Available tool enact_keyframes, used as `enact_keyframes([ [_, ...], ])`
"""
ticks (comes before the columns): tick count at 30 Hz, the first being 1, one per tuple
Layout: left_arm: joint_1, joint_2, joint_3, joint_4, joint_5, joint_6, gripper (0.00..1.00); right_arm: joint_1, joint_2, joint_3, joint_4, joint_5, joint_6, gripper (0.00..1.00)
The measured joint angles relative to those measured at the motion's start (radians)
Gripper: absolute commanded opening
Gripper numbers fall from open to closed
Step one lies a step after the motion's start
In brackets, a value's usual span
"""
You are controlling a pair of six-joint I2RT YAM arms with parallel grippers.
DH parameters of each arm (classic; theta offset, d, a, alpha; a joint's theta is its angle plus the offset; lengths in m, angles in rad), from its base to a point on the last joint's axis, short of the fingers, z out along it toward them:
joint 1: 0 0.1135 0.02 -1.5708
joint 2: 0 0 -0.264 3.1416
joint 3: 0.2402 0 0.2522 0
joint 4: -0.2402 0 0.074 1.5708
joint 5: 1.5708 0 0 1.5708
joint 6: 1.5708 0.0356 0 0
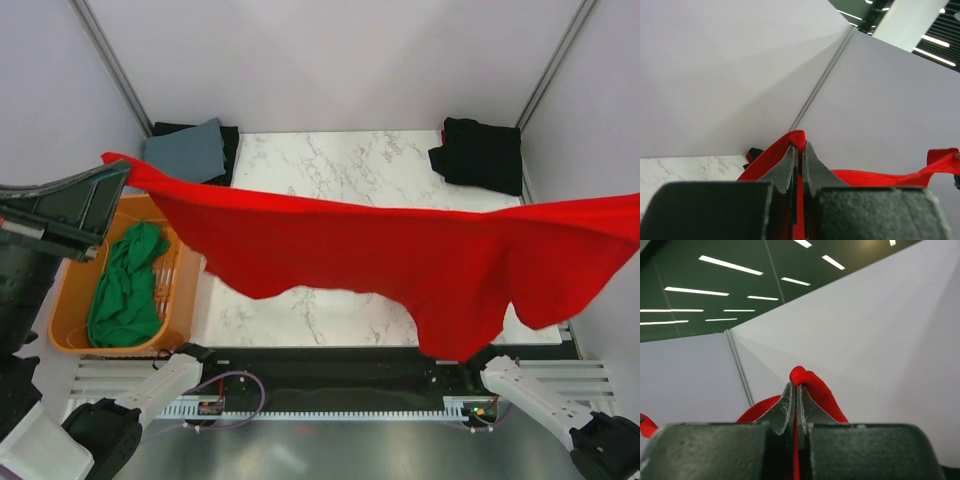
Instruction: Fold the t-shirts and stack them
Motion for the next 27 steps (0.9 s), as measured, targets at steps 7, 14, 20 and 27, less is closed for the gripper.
enact_keyframes([
  [7, 0.006, -0.062, -0.006, 0.079, 0.056, 0.022, 0.02, -0.078, 0.010, 0.126, 0.011, -0.113, -0.062, 0.00],
  [14, 0.008, -0.013, -0.031, 0.071, 0.038, 0.034, 0.02, -0.175, 0.105, 0.212, 0.005, -0.082, -0.137, 0.00],
  [20, 0.015, 0.150, -0.171, 0.039, -0.094, 0.044, 0.02, -0.175, 0.331, 0.002, 0.037, 0.032, -0.181, 0.00],
  [27, 0.175, 0.496, -0.531, 0.141, -0.109, 0.038, 0.02, -0.213, 0.954, -0.235, 0.143, 0.089, -0.179, 0.10],
])
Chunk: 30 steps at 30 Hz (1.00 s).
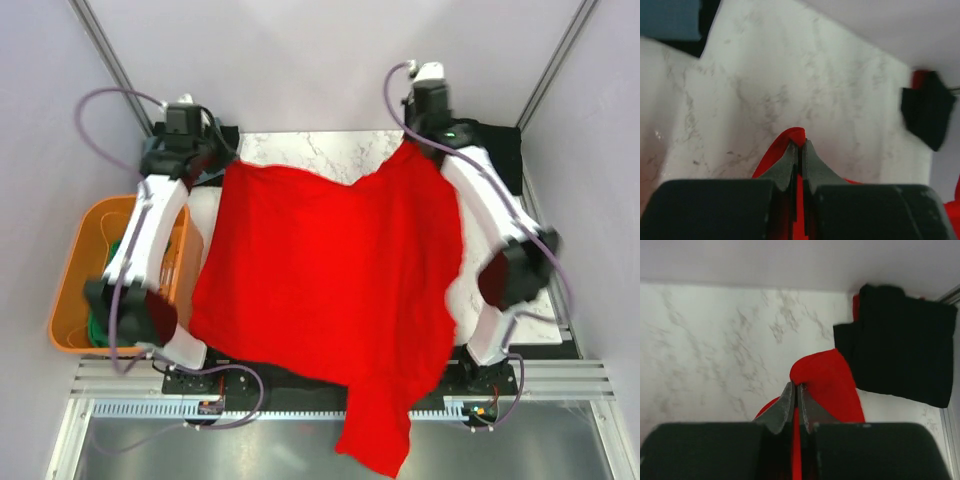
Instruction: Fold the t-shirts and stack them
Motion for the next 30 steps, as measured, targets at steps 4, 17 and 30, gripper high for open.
enact_keyframes([
  [4, 0.066, 0.328, -0.041, 0.015, 0.044, -0.009, 0.64, -0.035, 0.427, 0.180, -0.090, -0.021, 0.023, 0.98],
  [17, 0.066, 0.189, -0.213, 0.024, 0.094, 0.000, 0.85, -0.043, -0.108, -0.389, -0.029, -0.115, 0.199, 0.98],
  [30, -0.055, 0.059, -0.625, 0.179, 0.161, 0.007, 0.80, -0.075, 0.031, -0.678, -0.025, -0.380, 0.331, 0.98],
])
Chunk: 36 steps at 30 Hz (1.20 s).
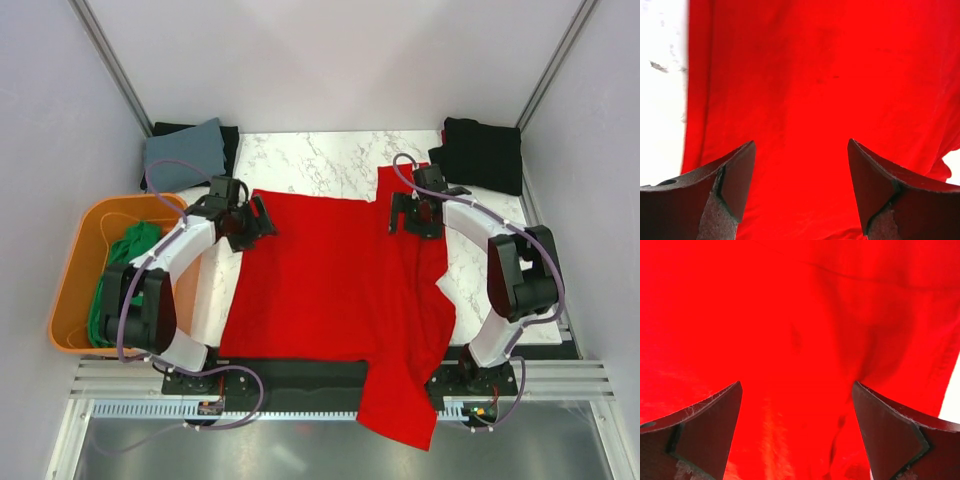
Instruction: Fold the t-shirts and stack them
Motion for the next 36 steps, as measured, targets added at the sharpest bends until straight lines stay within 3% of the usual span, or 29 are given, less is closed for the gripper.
enact_keyframes([
  [15, 0.037, 0.173, -0.070, 0.144, 0.002, -0.003, 0.78, -0.237, -0.008, -0.151, 0.101, -0.070, -0.044, 0.98],
  [26, 0.076, 0.130, -0.106, 0.154, -0.042, -0.018, 0.77, -0.182, 0.050, -0.003, 0.005, 0.131, -0.137, 0.98],
  [31, 0.074, -0.001, -0.128, 0.096, -0.069, -0.023, 0.77, -0.083, -0.017, 0.058, -0.007, 0.055, -0.102, 0.98],
  [36, 0.061, 0.005, 0.017, 0.084, -0.079, -0.016, 0.77, -0.055, -0.028, 0.117, -0.002, 0.000, -0.047, 0.98],
])
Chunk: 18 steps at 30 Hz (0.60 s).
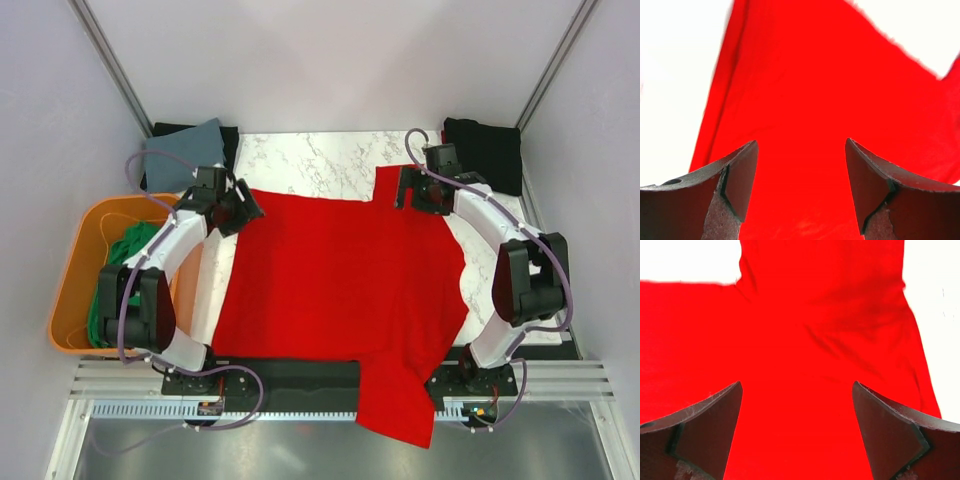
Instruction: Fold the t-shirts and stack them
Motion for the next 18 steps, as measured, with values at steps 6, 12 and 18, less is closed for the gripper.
enact_keyframes([
  [6, -0.002, 0.217, 0.200, 0.019, 0.013, 0.005, 0.77, 0.010, 0.215, 0.157, -0.003, 0.041, 0.013, 0.98],
  [12, -0.002, 0.454, 0.319, 0.012, 0.030, 0.002, 0.76, 0.014, 0.470, 0.364, -0.046, 0.095, 0.009, 0.98],
  [18, -0.002, 0.563, 0.434, 0.021, 0.035, -0.051, 0.76, 0.016, 0.713, 0.740, -0.070, 0.105, 0.010, 0.98],
])
